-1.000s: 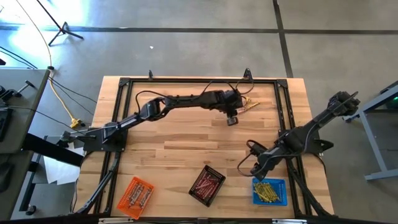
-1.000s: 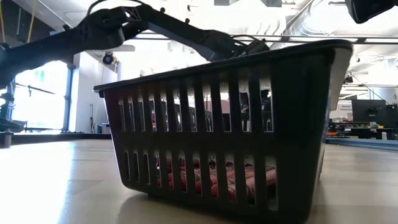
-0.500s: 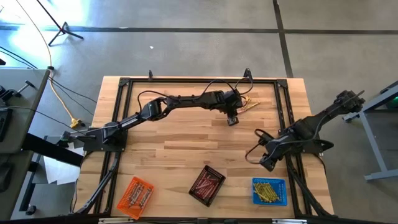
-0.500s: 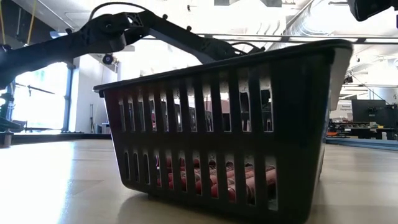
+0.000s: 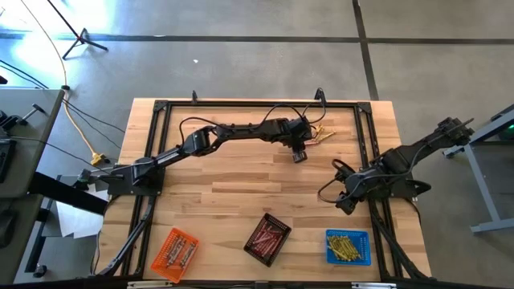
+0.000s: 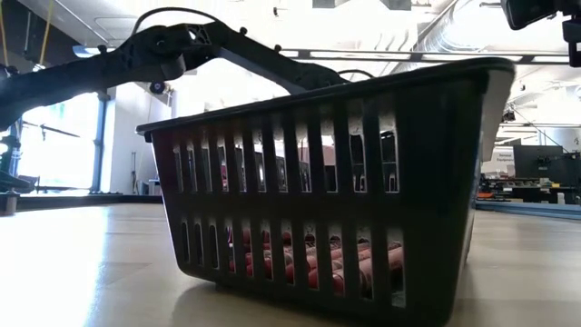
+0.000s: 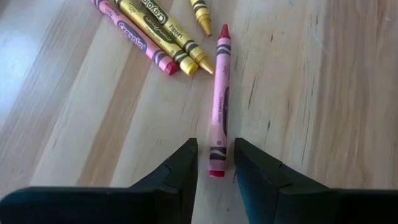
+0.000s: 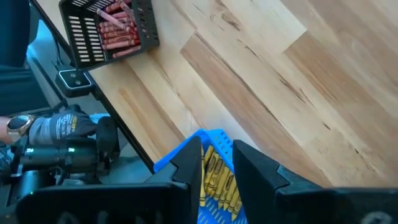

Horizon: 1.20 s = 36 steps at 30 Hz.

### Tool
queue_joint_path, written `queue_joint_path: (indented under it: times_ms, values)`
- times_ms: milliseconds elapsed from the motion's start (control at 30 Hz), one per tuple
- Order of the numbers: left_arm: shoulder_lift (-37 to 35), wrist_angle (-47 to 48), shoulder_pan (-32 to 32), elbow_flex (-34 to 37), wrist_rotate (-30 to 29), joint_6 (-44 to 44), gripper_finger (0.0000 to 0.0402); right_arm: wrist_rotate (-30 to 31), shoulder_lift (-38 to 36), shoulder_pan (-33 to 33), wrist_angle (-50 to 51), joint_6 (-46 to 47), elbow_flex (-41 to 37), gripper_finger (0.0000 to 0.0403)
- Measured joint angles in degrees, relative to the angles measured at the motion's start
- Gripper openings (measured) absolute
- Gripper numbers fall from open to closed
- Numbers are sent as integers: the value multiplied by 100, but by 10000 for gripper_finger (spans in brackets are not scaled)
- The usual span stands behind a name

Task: Sort crayons
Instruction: Put the red crayon into the black bin

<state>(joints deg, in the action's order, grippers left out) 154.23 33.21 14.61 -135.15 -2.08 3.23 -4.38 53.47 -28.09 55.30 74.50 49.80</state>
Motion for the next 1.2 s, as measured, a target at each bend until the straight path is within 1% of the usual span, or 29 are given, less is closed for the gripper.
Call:
queue_joint_path:
  times_ms: [100,233,267,367,433,600,700,833,933,1067,1133,1200]
  values:
    - [0,37,-2,0,10,-12,73,33,0,-1,1,0,0,76]
    - [2,190,-26,-7,55,-12,16,33,0,-1,1,-2,0,76]
    - [2,231,-37,-11,85,-12,9,33,0,-1,1,-2,1,76]
    - [0,308,-74,-11,161,-33,10,33,0,-1,1,-22,0,76]
    - [0,379,-109,-9,267,-216,5,33,0,-1,1,-48,0,76]
    - [-195,852,-192,23,810,-608,2,38,4,-1,13,-80,0,76]
    - [-424,1421,-247,52,950,-538,1,183,4,-1,45,-146,0,75]
    - [-906,2233,-327,26,1057,-194,0,658,4,-1,184,-144,0,75]
    - [-1158,3028,-479,25,1032,-160,0,968,4,-1,211,-112,0,75]
    - [-1499,4015,-922,34,994,-195,0,1244,4,-1,211,-117,0,75]
    - [-1648,4514,-1216,15,805,-217,0,1281,4,-3,216,-176,0,75]
    - [-1710,4892,-1564,23,502,-452,0,1253,4,-8,224,-314,0,75]
